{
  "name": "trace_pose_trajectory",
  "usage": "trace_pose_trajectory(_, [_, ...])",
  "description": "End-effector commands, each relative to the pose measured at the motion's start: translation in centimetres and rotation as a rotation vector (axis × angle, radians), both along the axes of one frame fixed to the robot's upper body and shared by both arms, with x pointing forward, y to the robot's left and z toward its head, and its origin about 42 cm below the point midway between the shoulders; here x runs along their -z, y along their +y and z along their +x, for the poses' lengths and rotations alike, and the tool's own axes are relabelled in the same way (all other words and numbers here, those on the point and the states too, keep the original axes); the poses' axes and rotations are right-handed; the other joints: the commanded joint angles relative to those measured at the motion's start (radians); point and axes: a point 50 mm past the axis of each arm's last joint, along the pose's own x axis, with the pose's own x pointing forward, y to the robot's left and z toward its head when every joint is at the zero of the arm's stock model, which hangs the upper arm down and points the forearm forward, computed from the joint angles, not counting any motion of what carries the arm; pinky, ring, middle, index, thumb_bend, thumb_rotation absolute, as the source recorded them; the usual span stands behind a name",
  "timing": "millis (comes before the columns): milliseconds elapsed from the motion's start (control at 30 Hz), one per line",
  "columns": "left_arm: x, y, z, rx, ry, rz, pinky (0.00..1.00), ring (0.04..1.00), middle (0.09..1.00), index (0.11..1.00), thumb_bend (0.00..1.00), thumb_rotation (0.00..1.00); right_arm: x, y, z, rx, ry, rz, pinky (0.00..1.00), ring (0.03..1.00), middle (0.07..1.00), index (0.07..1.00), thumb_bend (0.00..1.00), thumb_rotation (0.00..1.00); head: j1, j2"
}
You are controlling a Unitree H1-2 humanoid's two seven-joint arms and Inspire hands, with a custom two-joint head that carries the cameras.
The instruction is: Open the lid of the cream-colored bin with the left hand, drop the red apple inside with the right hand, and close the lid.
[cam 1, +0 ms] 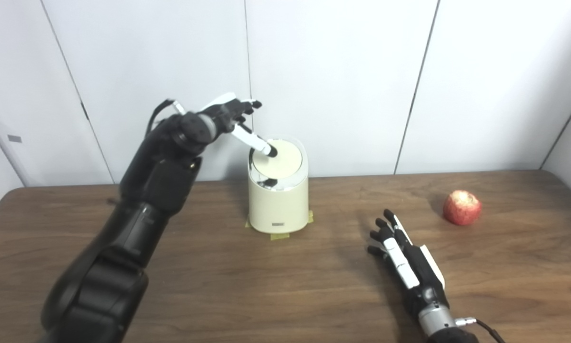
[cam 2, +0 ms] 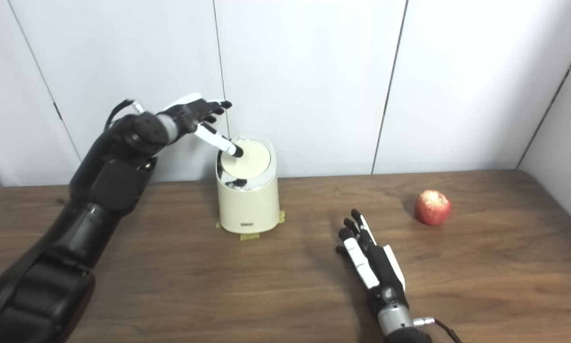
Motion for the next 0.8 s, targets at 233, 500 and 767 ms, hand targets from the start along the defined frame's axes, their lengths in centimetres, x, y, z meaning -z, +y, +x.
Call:
trace_pose_trajectory(233, [-4.4, -5.3, 0.2, 0.011, -0.204, 0.287, 0.85, 0.996, 1.0, 1.0, 0.99, 0.14, -1.9, 0.4, 0.5, -0.004, -0.082, 0.013, 0.81, 0.898, 0.949, 0.976, 0.51, 0.84, -0.005, 0.006])
trace_pose_trajectory(500, [-2.8, -6.3, -0.2, 0.05, -0.202, 0.352, 1.0, 1.0, 1.0, 1.0, 0.98, 0.1, -2.2, 0.6, 0.4, -0.002, -0.086, 0.009, 0.8, 0.892, 0.944, 0.97, 0.53, 0.83, -0.012, 0.015])
trace_pose_trajectory(767, [-1.8, -6.3, -0.3, 0.07, -0.189, 0.401, 1.0, 1.0, 1.0, 1.0, 0.99, 0.06, -2.3, 0.5, 0.4, 0.0, -0.084, 0.0, 0.8, 0.887, 0.938, 0.975, 0.52, 0.84, -0.01, 0.022])
